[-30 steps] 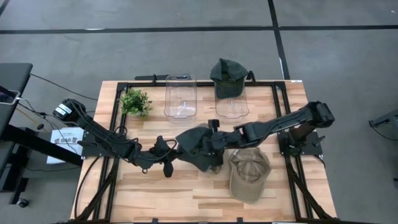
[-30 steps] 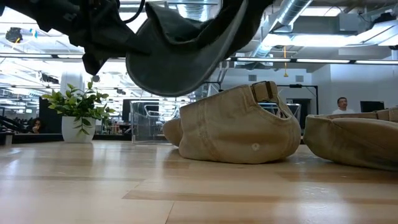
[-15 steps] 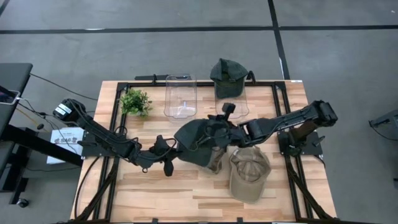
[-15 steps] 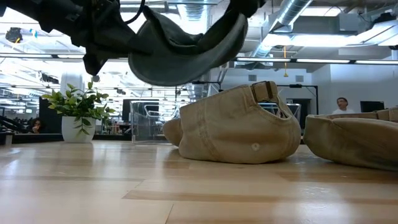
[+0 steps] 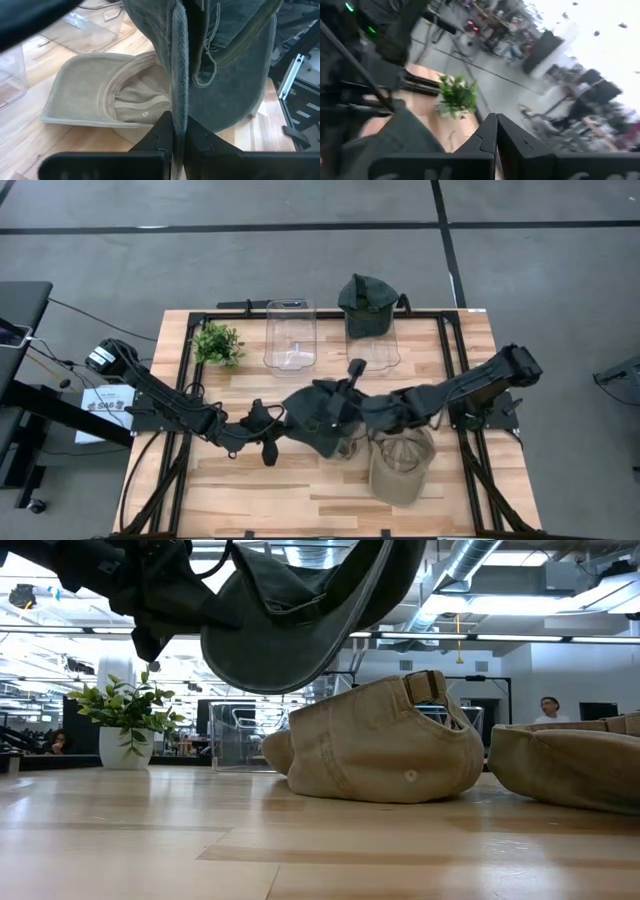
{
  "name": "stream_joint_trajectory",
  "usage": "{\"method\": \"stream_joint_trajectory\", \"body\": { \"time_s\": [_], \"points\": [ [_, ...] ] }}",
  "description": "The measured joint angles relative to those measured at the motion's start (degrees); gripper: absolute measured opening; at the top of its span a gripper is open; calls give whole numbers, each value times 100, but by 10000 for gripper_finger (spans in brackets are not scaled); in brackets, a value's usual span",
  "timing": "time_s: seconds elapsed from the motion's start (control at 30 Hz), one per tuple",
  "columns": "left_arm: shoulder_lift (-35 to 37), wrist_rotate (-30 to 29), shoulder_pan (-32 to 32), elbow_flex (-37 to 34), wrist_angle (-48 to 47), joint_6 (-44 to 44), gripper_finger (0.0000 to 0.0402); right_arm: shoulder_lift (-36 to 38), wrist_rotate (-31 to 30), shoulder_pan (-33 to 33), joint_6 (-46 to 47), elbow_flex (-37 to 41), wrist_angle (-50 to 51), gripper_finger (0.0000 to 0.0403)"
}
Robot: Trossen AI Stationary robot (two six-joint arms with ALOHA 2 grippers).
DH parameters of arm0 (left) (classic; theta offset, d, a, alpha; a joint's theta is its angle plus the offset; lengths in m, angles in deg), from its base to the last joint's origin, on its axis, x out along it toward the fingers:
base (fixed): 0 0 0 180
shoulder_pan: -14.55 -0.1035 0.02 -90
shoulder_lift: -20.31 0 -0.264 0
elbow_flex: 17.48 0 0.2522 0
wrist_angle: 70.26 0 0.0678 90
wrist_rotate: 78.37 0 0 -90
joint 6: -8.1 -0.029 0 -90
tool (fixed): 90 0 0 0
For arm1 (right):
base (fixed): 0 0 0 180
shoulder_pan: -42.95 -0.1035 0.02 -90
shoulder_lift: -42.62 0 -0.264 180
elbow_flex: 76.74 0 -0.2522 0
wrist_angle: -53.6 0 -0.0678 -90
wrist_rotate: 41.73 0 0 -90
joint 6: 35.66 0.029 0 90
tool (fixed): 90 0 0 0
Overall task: Pick & Place hat
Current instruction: Put the black cap into the right transparent bin
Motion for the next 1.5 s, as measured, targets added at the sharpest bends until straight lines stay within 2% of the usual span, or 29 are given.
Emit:
{"method": "stream_joint_trajectory", "body": {
  "time_s": [0.2,0.33,0.47,0.7,0.93,1.1,1.33,1.5],
  "points": [
    [0,138,40,0,42,15,15,-1025,-937,197,-923,11,-815,0],
    [0,140,106,0,42,17,15,-1391,-1690,378,-1645,11,-1031,0],
    [0,107,153,0,44,23,15,-1438,-2515,652,-2158,11,-1077,0],
    [2,26,146,0,81,35,15,-1009,-2937,1048,-2292,11,-1086,0],
    [2,127,149,0,72,22,15,-600,-2938,1135,-2124,11,-1106,0],
    [0,245,160,-2,35,-10,15,-428,-2553,769,-2000,11,-1110,0],
    [0,186,160,-2,39,-11,15,-403,-2467,210,-1977,11,-1141,0],
    [0,154,160,-2,43,-7,15,-403,-1857,-9,-1529,11,-1289,0]
  ]
}}
